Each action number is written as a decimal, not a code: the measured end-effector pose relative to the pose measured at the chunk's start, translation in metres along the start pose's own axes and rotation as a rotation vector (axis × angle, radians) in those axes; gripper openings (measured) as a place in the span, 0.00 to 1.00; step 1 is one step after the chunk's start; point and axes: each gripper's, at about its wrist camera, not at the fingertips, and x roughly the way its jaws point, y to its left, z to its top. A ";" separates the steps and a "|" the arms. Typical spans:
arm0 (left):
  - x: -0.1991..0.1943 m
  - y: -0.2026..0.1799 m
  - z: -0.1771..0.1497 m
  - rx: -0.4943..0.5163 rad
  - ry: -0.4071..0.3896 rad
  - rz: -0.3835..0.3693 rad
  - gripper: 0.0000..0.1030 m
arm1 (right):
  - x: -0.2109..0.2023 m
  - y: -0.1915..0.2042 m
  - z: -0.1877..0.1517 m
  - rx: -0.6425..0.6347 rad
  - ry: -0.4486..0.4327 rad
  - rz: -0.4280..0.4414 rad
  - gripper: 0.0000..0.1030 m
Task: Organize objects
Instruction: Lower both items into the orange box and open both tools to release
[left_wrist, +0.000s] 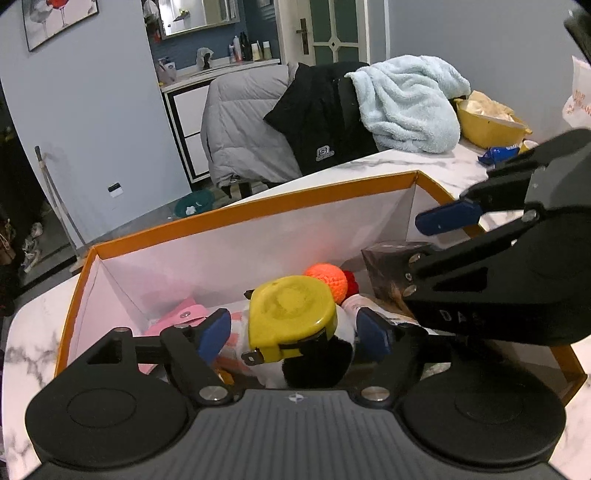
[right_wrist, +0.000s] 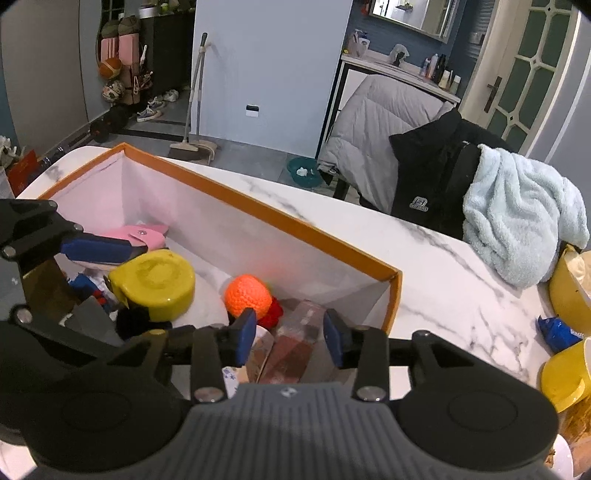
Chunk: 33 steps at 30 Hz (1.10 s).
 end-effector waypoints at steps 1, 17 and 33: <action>0.000 -0.001 0.000 0.005 0.004 0.002 0.86 | -0.001 0.000 0.000 -0.001 -0.002 0.001 0.42; -0.034 -0.002 0.010 0.016 -0.039 0.029 0.87 | -0.035 -0.002 0.007 0.024 -0.055 -0.001 0.43; -0.106 0.004 0.013 -0.023 -0.132 0.016 0.87 | -0.105 0.015 0.015 0.051 -0.165 0.027 0.47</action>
